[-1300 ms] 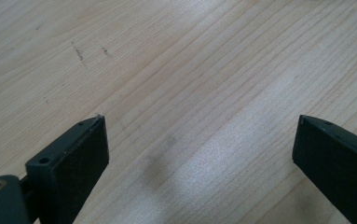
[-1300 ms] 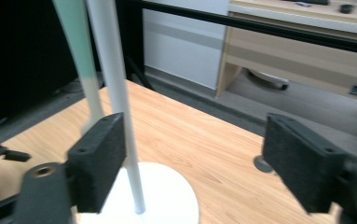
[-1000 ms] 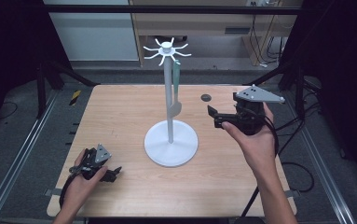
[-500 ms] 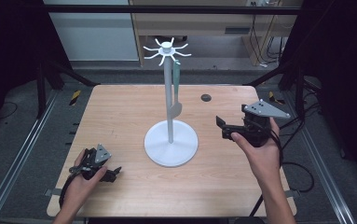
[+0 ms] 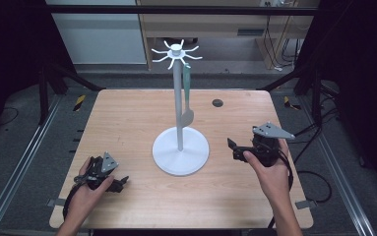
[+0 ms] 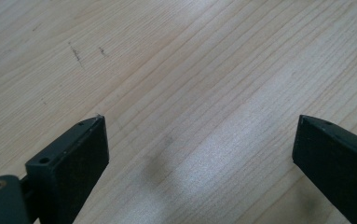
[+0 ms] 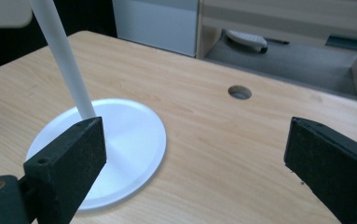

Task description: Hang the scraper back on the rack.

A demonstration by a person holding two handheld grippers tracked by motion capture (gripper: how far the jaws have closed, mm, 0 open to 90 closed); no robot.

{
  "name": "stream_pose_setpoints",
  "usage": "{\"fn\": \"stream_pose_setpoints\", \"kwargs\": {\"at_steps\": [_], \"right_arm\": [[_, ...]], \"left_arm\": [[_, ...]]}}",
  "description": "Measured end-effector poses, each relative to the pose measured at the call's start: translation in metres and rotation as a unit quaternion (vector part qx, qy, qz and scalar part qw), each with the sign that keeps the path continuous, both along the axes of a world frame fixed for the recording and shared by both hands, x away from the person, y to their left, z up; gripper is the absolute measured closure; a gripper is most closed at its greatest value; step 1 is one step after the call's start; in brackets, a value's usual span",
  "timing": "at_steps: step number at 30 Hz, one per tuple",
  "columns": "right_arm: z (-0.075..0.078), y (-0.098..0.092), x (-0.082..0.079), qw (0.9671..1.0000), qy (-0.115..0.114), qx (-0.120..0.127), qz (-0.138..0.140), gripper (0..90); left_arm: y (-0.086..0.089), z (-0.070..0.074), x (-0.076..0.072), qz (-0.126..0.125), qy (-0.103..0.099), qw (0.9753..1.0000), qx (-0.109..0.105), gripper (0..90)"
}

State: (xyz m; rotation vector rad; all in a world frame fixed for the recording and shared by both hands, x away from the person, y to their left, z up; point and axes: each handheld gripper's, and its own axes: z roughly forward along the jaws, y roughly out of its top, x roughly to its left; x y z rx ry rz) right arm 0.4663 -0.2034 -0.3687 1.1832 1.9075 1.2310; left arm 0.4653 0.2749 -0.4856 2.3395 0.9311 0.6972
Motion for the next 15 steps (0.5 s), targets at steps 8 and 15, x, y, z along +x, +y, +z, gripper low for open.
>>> {"fn": "stream_pose_setpoints", "kwargs": {"at_steps": [8,15], "right_arm": [[-0.027,-0.003,0.002,0.9996,0.028,0.001,-0.005,7.1],[-0.05,-0.007,0.005,0.9979,0.059,-0.012,-0.023,6.9]], "left_arm": [[0.0,0.0,0.0,0.001,0.0,1.0,-0.002,3.3],[0.0,0.0,0.0,0.0,0.001,1.0,-0.002,3.3]]}}
